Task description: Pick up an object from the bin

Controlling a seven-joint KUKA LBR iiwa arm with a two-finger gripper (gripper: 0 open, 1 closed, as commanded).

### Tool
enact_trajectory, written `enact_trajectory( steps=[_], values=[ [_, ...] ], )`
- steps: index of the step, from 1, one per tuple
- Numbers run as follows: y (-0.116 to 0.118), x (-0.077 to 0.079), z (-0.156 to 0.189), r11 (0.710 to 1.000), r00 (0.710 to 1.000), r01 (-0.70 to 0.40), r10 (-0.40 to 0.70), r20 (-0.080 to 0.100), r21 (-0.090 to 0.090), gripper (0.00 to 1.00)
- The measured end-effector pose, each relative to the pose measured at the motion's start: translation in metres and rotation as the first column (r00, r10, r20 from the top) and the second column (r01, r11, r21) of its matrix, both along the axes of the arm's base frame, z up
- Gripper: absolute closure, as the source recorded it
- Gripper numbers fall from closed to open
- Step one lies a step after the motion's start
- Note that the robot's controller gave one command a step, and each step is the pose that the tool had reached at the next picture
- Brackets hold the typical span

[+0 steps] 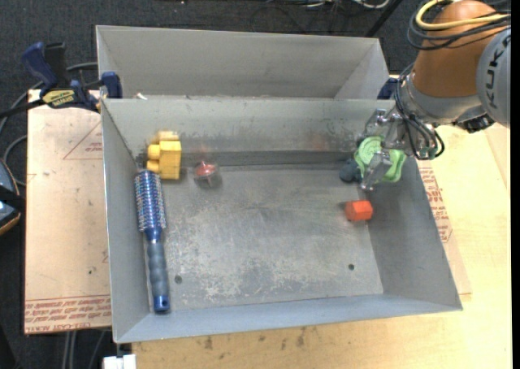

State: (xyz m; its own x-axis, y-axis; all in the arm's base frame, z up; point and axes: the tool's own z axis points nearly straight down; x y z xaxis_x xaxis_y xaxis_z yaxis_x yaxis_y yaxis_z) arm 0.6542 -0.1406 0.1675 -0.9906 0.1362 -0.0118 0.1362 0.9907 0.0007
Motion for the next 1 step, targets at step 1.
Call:
enact_trajectory(
  steps=[1],
  values=[
    [0.0074,0.0035,0.0429,1.000,1.000,-0.009,0.009,-0.002,0.000,1.00]
  ],
)
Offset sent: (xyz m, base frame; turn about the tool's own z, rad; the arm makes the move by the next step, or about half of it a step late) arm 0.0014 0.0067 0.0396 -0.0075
